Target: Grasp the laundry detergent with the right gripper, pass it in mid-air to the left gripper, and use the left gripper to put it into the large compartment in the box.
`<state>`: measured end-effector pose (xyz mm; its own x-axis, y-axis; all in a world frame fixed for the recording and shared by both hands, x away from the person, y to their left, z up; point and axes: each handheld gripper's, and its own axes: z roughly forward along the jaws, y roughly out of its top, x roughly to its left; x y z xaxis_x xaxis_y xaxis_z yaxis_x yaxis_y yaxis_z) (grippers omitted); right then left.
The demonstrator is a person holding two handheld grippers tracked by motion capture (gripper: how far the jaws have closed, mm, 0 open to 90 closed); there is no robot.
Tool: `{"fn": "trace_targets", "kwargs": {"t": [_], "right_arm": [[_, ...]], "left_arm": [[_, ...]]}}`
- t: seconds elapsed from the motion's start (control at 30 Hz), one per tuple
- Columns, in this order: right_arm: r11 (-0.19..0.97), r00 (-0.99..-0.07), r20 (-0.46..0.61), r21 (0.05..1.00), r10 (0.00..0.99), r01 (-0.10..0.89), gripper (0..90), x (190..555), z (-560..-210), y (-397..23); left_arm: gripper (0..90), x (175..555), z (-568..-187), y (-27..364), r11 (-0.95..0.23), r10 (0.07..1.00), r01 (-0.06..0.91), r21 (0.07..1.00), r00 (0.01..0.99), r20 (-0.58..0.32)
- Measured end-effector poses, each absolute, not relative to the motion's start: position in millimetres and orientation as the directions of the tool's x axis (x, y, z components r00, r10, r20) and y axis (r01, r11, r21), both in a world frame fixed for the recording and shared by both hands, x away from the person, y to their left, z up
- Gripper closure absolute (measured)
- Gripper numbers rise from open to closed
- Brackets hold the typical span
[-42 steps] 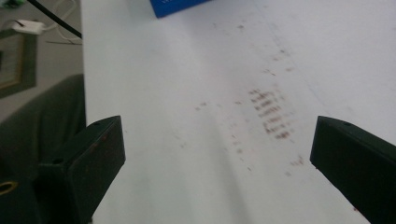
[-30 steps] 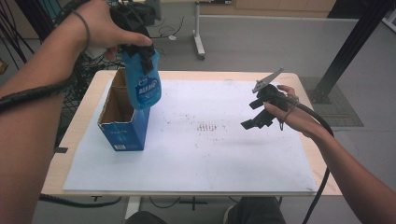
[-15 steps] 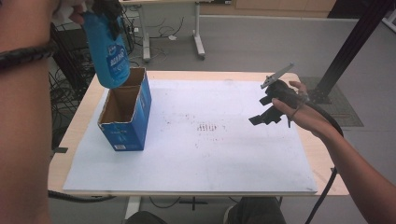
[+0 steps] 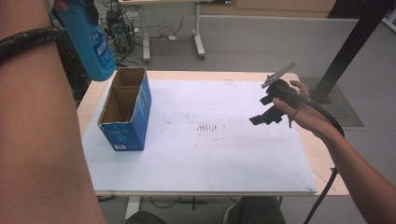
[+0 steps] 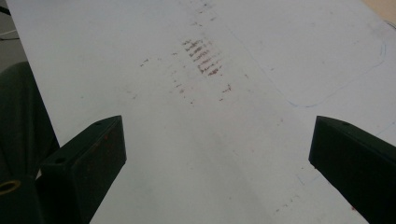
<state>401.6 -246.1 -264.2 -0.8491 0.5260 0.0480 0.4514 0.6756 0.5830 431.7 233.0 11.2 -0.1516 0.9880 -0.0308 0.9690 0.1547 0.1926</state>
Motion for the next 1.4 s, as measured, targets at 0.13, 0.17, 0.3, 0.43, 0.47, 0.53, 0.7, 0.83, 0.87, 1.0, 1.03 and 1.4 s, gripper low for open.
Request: {"fn": "trace_targets", "kwargs": {"t": [0.13, 0.17, 0.3, 0.43, 0.47, 0.53, 0.7, 0.83, 0.87, 1.0, 1.03, 1.4], "right_arm": [[0.674, -0.847, 0.047, 0.582, 0.530, 0.455, 3.8, 402, -264, -248], [0.677, -0.848, 0.047, 0.580, 0.528, 0.453, 3.9, 402, -264, -249], [0.678, -0.846, 0.045, 0.578, 0.531, 0.455, 4.0, 402, -263, -249], [0.681, -0.849, 0.046, 0.575, 0.526, 0.453, 4.0, 402, -264, -248], [0.683, -0.850, 0.045, 0.574, 0.525, 0.452, 4.0, 401, -264, -248], [0.687, -0.851, 0.044, 0.569, 0.523, 0.451, 4.1, 401, -265, -247], [0.693, -0.853, 0.039, 0.564, 0.521, 0.449, 4.1, 401, -265, -247], [0.698, -0.854, 0.037, 0.559, 0.519, 0.448, 4.2, 400, -265, -247], [0.699, -0.854, 0.033, 0.558, 0.520, 0.447, 4.2, 400, -265, -247], [0.703, -0.857, 0.034, 0.555, 0.515, 0.445, 4.2, 400, -265, -246], [0.705, -0.857, 0.034, 0.553, 0.514, 0.444, 4.2, 400, -265, -246], [0.710, -0.858, 0.024, 0.550, 0.513, 0.440, 4.3, 399, -264, -244]], "left_arm": [[36.9, 433, 6, 236, 0.170, 0.985, 0.968, 0.187, -0.169, -0.023], [36.9, 434, 3, 238, 0.175, 0.984, 0.968, 0.182, -0.175, -0.021], [36.9, 435, -1, 240, 0.178, 0.984, 0.969, 0.173, -0.176, -0.027], [36.9, 436, -4, 240, 0.178, 0.984, 0.968, 0.177, -0.176, -0.032], [36.9, 436, -5, 240, 0.180, 0.984, 0.967, 0.179, -0.177, -0.033], [36.9, 437, -7, 240, 0.174, 0.985, 0.968, 0.180, -0.172, -0.029], [36.9, 439, -13, 241, 0.172, 0.985, 0.968, 0.181, -0.170, -0.027], [36.8, 441, -18, 241, 0.174, 0.985, 0.968, 0.179, -0.172, -0.029], [36.9, 441, -21, 242, 0.174, 0.985, 0.969, 0.177, -0.172, -0.030], [36.9, 443, -27, 241, 0.170, 0.985, 0.970, 0.176, -0.168, -0.029], [36.9, 443, -30, 242, 0.170, 0.985, 0.970, 0.175, -0.167, -0.032], [36.9, 447, -54, 244, 0.162, 0.987, 0.972, 0.171, -0.159, -0.034]]}}
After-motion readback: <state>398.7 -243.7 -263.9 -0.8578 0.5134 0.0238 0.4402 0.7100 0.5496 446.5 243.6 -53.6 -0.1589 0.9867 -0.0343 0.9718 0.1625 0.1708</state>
